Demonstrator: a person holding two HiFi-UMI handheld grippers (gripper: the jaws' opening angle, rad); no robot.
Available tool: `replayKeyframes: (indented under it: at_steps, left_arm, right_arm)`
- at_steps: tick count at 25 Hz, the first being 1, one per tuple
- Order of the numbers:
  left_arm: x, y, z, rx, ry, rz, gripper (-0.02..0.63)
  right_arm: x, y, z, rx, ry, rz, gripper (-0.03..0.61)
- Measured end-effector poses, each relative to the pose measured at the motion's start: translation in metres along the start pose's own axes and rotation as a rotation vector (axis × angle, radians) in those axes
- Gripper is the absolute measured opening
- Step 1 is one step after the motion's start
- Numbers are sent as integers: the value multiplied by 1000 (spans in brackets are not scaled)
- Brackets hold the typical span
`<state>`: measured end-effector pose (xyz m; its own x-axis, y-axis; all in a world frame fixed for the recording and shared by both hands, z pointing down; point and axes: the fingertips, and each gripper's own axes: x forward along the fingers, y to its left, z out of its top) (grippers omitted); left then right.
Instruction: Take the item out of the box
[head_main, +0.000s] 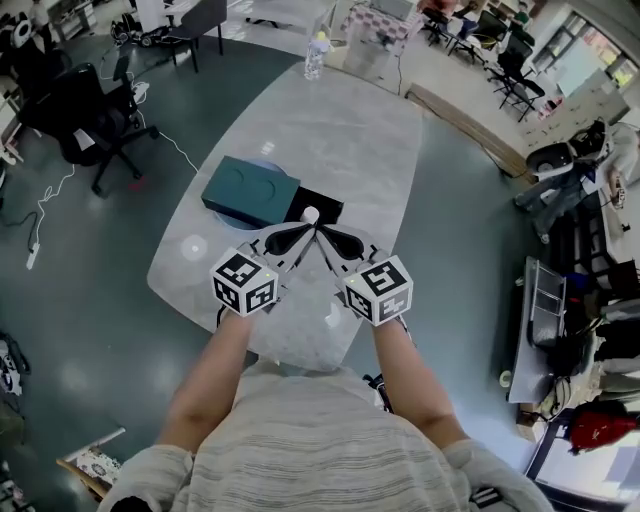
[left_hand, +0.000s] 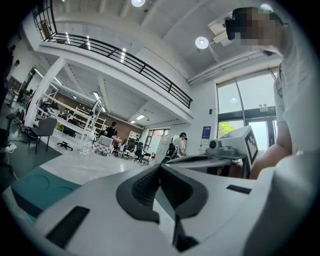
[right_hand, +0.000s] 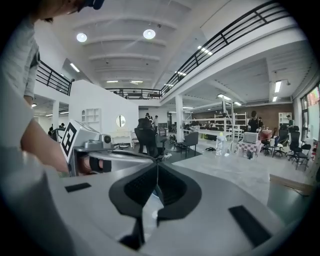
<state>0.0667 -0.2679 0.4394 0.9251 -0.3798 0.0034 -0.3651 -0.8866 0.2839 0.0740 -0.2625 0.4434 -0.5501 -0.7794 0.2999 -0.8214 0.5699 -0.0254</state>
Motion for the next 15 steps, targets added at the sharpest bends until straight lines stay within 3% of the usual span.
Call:
replayKeyframes:
  at_steps: [15]
  left_arm:
    - [28, 35, -31, -10, 19, 145, 21]
  right_arm:
    - [34, -37, -40, -120, 118, 165, 20]
